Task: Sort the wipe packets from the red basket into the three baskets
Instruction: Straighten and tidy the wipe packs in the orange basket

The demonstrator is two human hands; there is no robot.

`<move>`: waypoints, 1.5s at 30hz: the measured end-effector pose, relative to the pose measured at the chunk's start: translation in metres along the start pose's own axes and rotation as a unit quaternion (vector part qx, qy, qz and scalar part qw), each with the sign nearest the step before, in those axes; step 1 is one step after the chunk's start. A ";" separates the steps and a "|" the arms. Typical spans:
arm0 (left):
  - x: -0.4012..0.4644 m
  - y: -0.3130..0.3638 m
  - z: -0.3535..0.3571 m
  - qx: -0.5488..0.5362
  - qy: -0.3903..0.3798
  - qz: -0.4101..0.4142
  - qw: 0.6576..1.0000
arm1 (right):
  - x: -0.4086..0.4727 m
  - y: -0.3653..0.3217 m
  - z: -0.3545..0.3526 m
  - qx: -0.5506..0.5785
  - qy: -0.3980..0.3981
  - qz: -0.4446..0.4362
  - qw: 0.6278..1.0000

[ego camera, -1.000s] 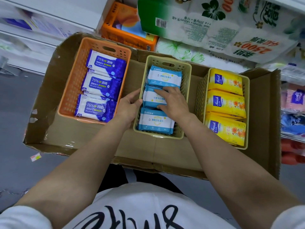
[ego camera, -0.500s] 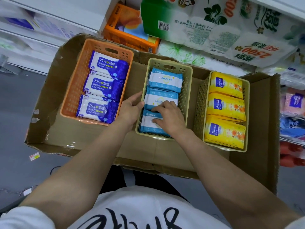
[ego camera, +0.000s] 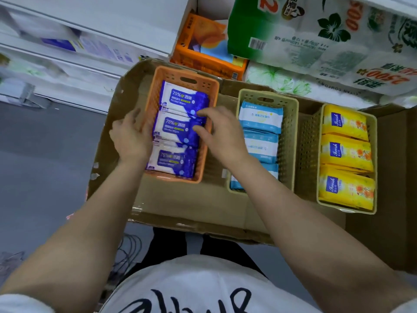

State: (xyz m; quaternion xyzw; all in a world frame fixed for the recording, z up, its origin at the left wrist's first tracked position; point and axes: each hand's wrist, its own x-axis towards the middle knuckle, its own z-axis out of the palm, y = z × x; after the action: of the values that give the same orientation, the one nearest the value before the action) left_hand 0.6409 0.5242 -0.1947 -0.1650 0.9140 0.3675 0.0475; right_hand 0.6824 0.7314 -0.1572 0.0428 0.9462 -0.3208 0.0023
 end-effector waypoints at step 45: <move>0.047 -0.030 -0.026 -0.255 -0.319 -0.082 0.909 | 0.104 -0.008 0.094 -0.100 -0.064 0.174 0.978</move>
State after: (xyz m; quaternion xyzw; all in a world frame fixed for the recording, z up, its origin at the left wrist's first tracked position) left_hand 0.6079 0.4736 -0.2053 -0.1196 0.7085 0.6160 0.3230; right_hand 0.5755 0.6766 -0.2307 0.1861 0.9493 -0.2215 0.1230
